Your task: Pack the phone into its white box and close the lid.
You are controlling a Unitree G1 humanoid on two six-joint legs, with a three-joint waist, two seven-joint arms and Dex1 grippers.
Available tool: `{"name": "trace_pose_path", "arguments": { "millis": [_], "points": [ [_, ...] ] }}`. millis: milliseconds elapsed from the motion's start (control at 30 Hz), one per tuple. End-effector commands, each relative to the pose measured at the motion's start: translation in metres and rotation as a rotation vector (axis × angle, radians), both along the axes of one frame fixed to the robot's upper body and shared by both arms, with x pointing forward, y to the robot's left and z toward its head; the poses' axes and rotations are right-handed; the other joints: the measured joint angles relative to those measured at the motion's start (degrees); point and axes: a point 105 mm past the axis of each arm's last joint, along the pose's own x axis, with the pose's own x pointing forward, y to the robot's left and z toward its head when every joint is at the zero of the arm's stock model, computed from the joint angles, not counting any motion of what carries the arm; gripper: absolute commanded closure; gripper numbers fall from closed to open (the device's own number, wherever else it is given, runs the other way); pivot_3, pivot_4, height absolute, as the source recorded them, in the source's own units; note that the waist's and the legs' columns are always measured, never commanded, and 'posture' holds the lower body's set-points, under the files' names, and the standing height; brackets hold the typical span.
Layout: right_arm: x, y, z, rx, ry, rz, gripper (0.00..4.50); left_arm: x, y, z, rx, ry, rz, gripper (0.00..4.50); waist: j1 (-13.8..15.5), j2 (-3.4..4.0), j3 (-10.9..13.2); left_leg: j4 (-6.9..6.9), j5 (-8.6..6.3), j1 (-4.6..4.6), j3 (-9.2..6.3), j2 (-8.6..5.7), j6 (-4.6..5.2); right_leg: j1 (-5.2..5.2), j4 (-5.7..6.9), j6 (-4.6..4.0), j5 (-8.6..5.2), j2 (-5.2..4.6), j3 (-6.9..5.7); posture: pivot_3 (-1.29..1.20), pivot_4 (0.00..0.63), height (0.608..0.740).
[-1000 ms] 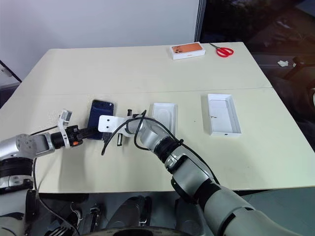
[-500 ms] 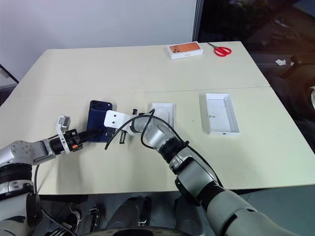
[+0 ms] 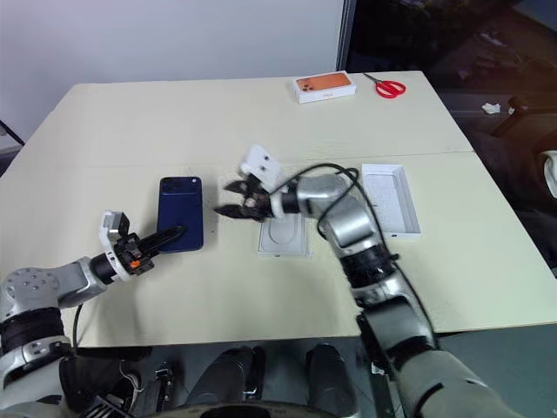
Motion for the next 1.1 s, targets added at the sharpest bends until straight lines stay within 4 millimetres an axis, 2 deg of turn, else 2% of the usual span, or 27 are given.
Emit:
{"name": "trace_pose_path", "arguments": {
  "millis": [33,167,367,433,533,733,833,967,1100],
  "points": [
    [-0.016,-0.023,-0.018,-0.151,-0.031,0.073,2.16,0.001,0.003,0.024,0.002,-0.099,0.023,4.50,-0.07,-0.17,0.10,0.00,0.00,-0.05,0.02,0.01,0.00,-0.01,0.00,0.00,0.00,0.00,0.00,0.00,0.150,0.740],
    [-0.029,-0.037,-0.033,-0.218,-0.020,0.105,2.16,0.002,0.001,0.027,0.001,-0.103,0.030,4.50,-0.82,-0.19,0.12,0.03,0.07,-0.51,0.12,0.19,-0.10,-0.34,0.07,0.02,0.01,0.14,0.05,0.00,0.150,0.740],
    [-0.024,-0.044,-0.039,-0.264,-0.039,0.066,2.16,0.005,-0.006,0.029,0.012,-0.102,0.021,4.50,-0.12,-0.39,0.23,0.03,0.16,-0.53,0.07,0.47,-0.28,-0.35,0.08,0.01,0.02,0.37,-0.08,0.00,0.150,0.740],
    [-0.022,-0.045,-0.037,-0.256,-0.041,0.059,2.16,0.006,-0.011,0.029,0.022,-0.101,0.007,4.50,0.14,-0.42,0.25,0.04,0.16,-0.54,0.07,0.46,-0.28,-0.34,0.05,0.00,0.02,0.35,-0.07,0.00,0.150,0.740],
    [-0.021,-0.042,-0.022,-0.200,-0.028,0.051,2.16,0.006,-0.008,0.033,0.016,-0.106,0.012,4.50,0.79,-0.48,0.29,0.05,0.16,-0.57,0.08,0.45,-0.28,-0.37,0.04,-0.01,0.02,0.34,-0.06,0.00,0.150,0.740],
    [-0.041,-0.043,-0.028,-0.230,0.008,0.139,2.16,0.005,-0.008,0.031,0.026,-0.101,0.012,4.50,1.23,-0.56,0.36,0.11,0.16,-0.68,0.06,0.45,-0.28,-0.44,0.05,-0.02,0.03,0.34,-0.09,0.00,0.150,0.740],
    [-0.042,-0.040,-0.021,-0.180,0.052,0.124,2.16,0.004,-0.007,0.031,0.025,-0.101,0.015,4.50,1.18,-0.59,0.38,0.13,0.16,-0.69,0.05,0.45,-0.28,-0.43,0.05,-0.02,0.03,0.33,-0.11,0.00,0.150,0.740],
    [-0.041,-0.047,-0.035,-0.264,0.019,0.121,2.16,0.003,-0.007,0.029,0.026,-0.099,0.015,4.50,1.20,-0.59,0.38,0.14,0.16,-0.69,0.05,0.45,-0.28,-0.45,0.05,-0.02,0.04,0.33,-0.11,0.00,0.150,0.740],
    [-0.031,-0.049,-0.046,-0.307,-0.024,0.078,2.16,0.003,-0.010,0.029,0.028,-0.097,0.008,4.50,1.18,-0.59,0.38,0.15,0.16,-0.70,0.06,0.45,-0.28,-0.44,0.05,-0.02,0.04,0.33,-0.11,0.00,0.150,0.740]
  ]
}}
